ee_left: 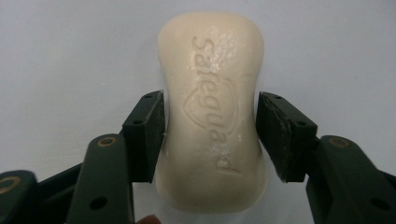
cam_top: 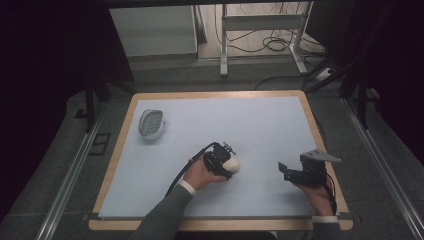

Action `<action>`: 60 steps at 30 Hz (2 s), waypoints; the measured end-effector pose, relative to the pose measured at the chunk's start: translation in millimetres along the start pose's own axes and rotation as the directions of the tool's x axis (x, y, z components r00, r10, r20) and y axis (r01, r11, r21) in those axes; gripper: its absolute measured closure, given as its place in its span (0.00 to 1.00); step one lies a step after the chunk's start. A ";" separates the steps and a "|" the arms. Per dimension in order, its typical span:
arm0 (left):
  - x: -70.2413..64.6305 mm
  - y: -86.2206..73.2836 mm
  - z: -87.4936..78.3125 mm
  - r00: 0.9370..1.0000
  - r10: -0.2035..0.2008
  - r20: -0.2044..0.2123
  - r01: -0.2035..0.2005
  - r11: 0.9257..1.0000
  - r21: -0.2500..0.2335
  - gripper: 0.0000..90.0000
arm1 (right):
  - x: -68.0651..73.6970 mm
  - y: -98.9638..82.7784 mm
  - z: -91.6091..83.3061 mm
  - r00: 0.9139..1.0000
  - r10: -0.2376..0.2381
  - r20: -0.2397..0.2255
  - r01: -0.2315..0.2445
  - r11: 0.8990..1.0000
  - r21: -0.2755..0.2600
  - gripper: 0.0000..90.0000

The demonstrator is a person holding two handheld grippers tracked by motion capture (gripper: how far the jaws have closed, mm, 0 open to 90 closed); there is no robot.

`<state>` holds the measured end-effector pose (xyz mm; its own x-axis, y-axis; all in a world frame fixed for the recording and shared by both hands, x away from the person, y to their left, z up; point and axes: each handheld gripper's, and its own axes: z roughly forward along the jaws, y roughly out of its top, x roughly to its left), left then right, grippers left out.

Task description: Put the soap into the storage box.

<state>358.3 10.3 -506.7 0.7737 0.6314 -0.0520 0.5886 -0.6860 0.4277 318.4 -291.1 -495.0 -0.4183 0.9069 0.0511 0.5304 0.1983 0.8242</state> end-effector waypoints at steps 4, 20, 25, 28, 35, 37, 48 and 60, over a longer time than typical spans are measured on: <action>-0.5 0.0 -0.2 1.000 0.006 -0.004 -0.006 1.000 -0.001 0.50 | -0.5 -0.3 0.1 1.000 0.001 0.004 -0.001 1.000 -0.001 0.12; 0.6 2.4 -1.3 0.999 0.033 0.002 -0.033 0.999 -0.006 0.54 | -1.8 -0.8 0.6 1.000 0.001 0.007 -0.001 1.000 0.002 0.12; 1.0 4.2 2.0 1.000 0.030 0.004 -0.030 0.999 0.022 0.51 | -1.6 -0.7 0.2 1.000 0.002 0.008 -0.002 1.000 0.000 0.12; 0.3 5.0 1.6 0.999 0.036 0.000 -0.036 0.999 0.027 0.52 | -2.1 -0.9 0.3 1.000 0.002 0.011 -0.002 1.000 -0.001 0.12; 1.7 5.9 0.3 0.999 0.045 0.002 -0.045 0.999 0.025 0.55 | -3.1 -0.7 -0.7 1.000 0.005 0.016 -0.005 1.000 -0.007 0.12; 3.1 5.2 -0.9 0.999 0.048 0.001 -0.048 0.998 0.033 0.55 | -3.8 -0.6 -1.1 1.000 0.007 0.017 -0.007 1.000 -0.008 0.12; 12.5 -1.0 -20.2 0.999 0.024 0.023 -0.023 0.999 -0.025 0.55 | -4.2 -0.6 -1.7 1.000 0.011 0.020 -0.010 1.000 -0.010 0.12; 25.2 -9.7 -30.0 1.000 -0.001 0.020 0.002 0.999 -0.034 0.55 | -4.0 -1.3 -0.8 1.000 0.009 0.019 -0.009 1.000 0.000 0.12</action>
<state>365.1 43.7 -485.0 0.7777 0.6247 -0.0707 0.5817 -0.6723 0.4579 318.8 -295.3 -495.8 -0.3993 0.9156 0.0472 0.5339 0.1903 0.8239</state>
